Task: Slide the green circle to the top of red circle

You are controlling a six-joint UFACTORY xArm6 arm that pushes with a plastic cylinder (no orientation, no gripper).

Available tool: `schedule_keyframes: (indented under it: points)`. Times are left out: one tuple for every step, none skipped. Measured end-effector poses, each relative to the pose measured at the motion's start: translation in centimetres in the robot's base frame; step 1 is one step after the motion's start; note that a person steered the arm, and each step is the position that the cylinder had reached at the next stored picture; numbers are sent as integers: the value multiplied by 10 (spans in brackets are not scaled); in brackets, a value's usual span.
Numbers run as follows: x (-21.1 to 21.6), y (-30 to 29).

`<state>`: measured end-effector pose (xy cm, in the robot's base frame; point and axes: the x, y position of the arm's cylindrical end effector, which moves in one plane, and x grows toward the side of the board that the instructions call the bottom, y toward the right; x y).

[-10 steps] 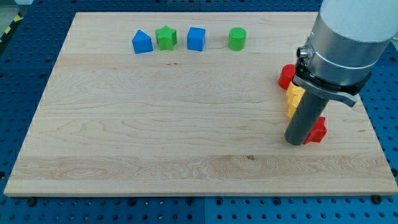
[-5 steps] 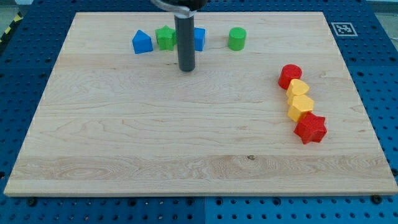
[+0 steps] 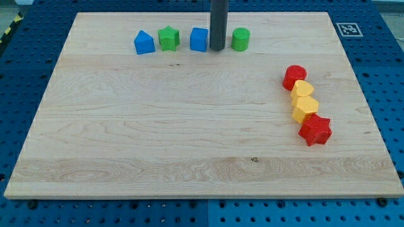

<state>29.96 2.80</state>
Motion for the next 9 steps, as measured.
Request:
schedule_keyframes:
  points:
    - [-9, 0]
    - [-15, 2]
    - [-21, 9]
    - [-21, 17]
    - [-22, 34]
    - [-22, 48]
    - [-22, 63]
    - [-22, 79]
    - [-15, 85]
